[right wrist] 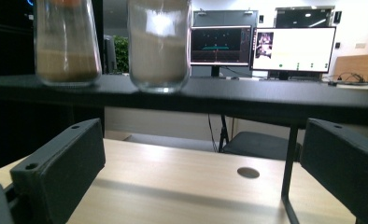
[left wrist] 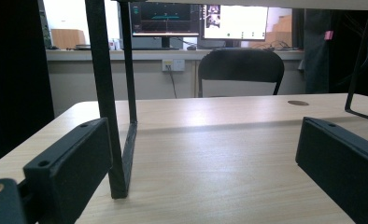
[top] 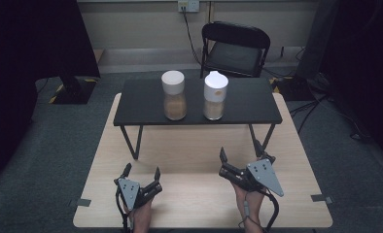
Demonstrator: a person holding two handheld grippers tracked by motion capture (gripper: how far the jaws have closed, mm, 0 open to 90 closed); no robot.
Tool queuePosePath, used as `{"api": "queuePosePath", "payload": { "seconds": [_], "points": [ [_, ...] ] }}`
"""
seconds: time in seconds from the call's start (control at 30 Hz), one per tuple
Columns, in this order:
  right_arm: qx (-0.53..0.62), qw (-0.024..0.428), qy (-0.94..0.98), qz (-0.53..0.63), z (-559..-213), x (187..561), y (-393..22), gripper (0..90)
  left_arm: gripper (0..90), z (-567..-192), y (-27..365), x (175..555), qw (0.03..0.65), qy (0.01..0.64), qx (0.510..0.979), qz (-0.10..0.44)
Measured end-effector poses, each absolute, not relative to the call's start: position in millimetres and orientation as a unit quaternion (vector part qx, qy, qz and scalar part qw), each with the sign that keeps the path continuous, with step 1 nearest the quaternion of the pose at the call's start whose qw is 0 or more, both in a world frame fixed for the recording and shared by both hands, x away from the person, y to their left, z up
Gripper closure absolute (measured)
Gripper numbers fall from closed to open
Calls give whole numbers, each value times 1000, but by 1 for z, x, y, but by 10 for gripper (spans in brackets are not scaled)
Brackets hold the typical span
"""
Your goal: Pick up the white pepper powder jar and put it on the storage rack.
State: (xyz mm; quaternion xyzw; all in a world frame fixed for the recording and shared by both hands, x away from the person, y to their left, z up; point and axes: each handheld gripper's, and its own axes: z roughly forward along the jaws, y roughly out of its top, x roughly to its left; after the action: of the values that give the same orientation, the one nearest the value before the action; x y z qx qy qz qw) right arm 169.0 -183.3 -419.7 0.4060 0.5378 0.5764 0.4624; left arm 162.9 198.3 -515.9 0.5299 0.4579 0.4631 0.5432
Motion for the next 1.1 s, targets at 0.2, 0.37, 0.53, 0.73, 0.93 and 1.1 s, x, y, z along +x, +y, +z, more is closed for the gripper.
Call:
{"api": "queuePosePath", "payload": {
  "seconds": [0.2, 0.37, 0.53, 0.73, 0.93, 1.1],
  "points": [
    [414, 451, 541, 577, -435, 165, -184, 0, 33, -516, 198, 163, 543, 458, 530, 463],
    [416, 450, 543, 574, -446, 160, -185, 0, 33, -516, 198, 163, 543, 458, 530, 463],
    [417, 451, 543, 572, -455, 155, -185, 0, 32, -516, 198, 163, 543, 458, 530, 463],
    [418, 452, 546, 568, -466, 152, -185, 0, 33, -516, 198, 163, 543, 458, 530, 463],
    [418, 453, 548, 565, -475, 149, -185, 0, 33, -516, 198, 163, 543, 458, 530, 463],
    [421, 450, 553, 561, -482, 148, -187, 0, 33, -516, 198, 163, 544, 458, 530, 463]
  ]
}}
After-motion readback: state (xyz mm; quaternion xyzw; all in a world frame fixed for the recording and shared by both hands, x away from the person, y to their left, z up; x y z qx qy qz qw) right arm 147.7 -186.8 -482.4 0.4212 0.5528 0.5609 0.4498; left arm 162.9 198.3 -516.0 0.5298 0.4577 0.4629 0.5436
